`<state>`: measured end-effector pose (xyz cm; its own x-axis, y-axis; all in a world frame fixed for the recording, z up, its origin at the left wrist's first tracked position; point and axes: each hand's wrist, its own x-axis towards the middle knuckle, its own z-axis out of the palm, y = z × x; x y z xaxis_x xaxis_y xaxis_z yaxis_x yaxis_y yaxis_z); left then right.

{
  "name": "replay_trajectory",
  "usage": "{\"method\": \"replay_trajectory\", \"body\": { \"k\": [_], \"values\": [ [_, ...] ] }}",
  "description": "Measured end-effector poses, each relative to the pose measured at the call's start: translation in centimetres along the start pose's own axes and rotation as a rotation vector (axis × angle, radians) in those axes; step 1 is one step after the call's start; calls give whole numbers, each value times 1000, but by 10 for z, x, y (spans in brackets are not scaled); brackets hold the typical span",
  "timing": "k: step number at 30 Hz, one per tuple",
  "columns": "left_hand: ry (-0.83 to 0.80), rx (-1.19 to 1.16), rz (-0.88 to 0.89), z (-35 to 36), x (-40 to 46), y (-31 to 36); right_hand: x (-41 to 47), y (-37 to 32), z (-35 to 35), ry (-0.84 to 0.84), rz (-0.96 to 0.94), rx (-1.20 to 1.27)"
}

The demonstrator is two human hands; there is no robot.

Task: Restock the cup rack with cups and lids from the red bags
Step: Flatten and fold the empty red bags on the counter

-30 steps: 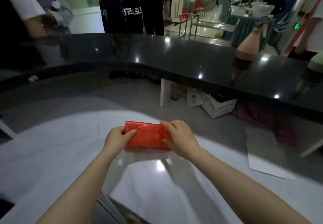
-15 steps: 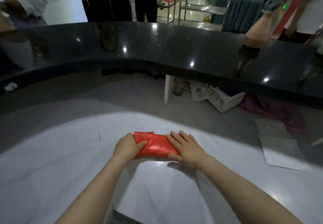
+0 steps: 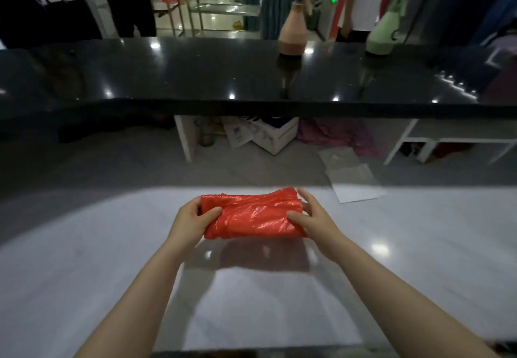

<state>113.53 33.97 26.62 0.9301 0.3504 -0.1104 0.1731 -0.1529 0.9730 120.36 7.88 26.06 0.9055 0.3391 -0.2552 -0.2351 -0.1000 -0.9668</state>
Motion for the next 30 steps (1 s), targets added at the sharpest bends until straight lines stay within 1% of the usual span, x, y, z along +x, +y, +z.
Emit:
{"method": "replay_trajectory", "body": {
  "k": [2,4,7,10,12,16,20,26,30],
  "values": [
    [-93,-16,25,35,-1,14,-25,0,-39,46,59,5],
    [-207,-33,35,79,-6,32,-59,1,-83,129,107,2],
    [-380,-42,81,158,-23,60,-121,6,-153,243,135,136],
    [-559,-46,106,247,-56,86,-192,15,-218,465,79,222],
    [-665,-42,134,305,-86,100,-242,22,-259,620,23,226],
    [-846,-41,191,413,-163,115,-347,43,-330,865,-49,185],
    [-1048,-63,214,505,-248,119,-452,75,-377,1141,-82,160],
    [-1371,46,224,617,-366,123,-594,125,-415,1452,-46,238],
    [-1529,138,321,686,-433,121,-667,153,-430,1663,-26,280]
  ]
}}
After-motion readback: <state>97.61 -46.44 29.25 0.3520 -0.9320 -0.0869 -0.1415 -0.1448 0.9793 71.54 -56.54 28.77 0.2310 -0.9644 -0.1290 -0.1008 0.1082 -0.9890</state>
